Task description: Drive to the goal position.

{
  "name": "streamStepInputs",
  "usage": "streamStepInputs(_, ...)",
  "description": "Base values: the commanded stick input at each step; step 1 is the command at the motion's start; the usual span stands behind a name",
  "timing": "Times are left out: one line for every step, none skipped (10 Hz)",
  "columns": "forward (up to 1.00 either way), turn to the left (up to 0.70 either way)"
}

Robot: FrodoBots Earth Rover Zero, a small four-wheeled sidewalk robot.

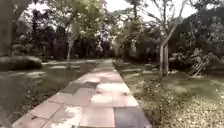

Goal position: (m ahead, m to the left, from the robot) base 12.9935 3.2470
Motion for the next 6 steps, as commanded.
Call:
streamStepInputs(1.0, 0.32)
streamStepInputs(1.0, 0.12)
streamStepInputs(1.0, 0.0)
streamStepInputs(1.0, 0.0)
streamStepInputs(1.0, 0.0)
streamStepInputs(1.0, 0.0)
